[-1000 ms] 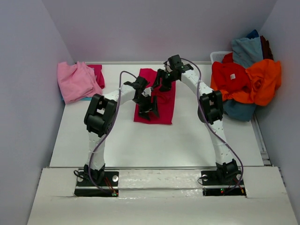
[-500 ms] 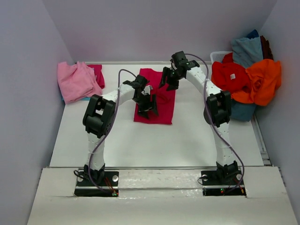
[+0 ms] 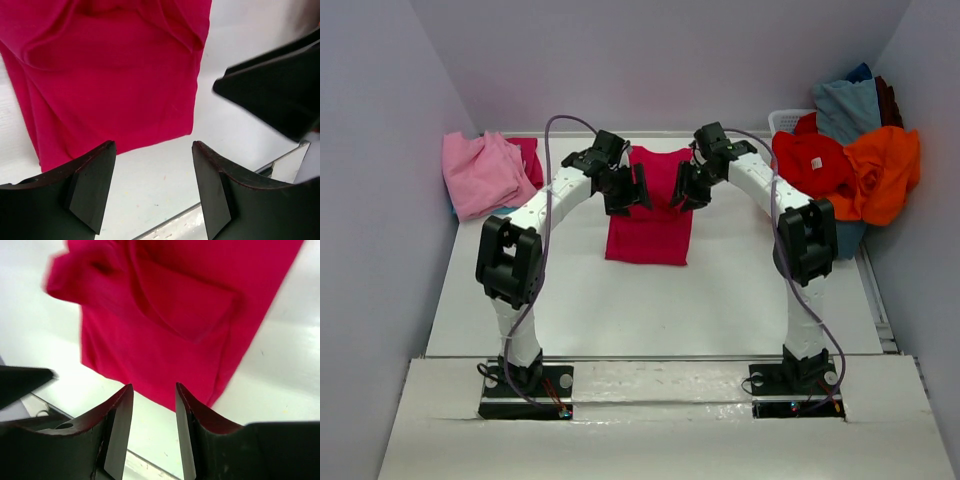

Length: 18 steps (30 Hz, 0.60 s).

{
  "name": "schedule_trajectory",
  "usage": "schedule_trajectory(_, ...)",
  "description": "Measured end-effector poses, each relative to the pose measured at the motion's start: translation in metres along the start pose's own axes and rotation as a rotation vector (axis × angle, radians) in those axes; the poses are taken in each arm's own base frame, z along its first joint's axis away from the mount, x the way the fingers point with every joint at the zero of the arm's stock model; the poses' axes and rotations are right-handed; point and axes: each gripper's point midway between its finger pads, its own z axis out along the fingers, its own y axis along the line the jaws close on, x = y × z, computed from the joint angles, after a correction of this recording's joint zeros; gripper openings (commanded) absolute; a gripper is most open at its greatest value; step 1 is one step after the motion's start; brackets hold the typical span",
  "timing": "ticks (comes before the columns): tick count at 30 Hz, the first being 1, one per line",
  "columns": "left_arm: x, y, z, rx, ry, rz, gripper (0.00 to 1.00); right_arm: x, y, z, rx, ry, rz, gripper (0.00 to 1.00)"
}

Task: Fold and stack the t-shirts
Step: Fold the tshirt

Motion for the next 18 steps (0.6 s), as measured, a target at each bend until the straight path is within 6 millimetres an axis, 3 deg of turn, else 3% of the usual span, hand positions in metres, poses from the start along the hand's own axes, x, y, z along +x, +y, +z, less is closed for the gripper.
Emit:
schedule_trajectory(3,-0.013,0.005,-0.005,-0.011,-0.034,-0.021,0.73,0.03,-0.016,0.016,0.038,0.085,0.025,0.37)
schedule_trajectory(8,-0.02,0.02,-0.007,-0.044,-0.047,-0.05,0.73,0.056,-0.021,0.028,0.056,0.148,0.025,0.34)
schedule_trajectory(18,-0.014,0.03,0.007,-0.067,-0.011,-0.064,0.73,0.061,-0.02,0.033,0.051,0.154,0.014,0.33)
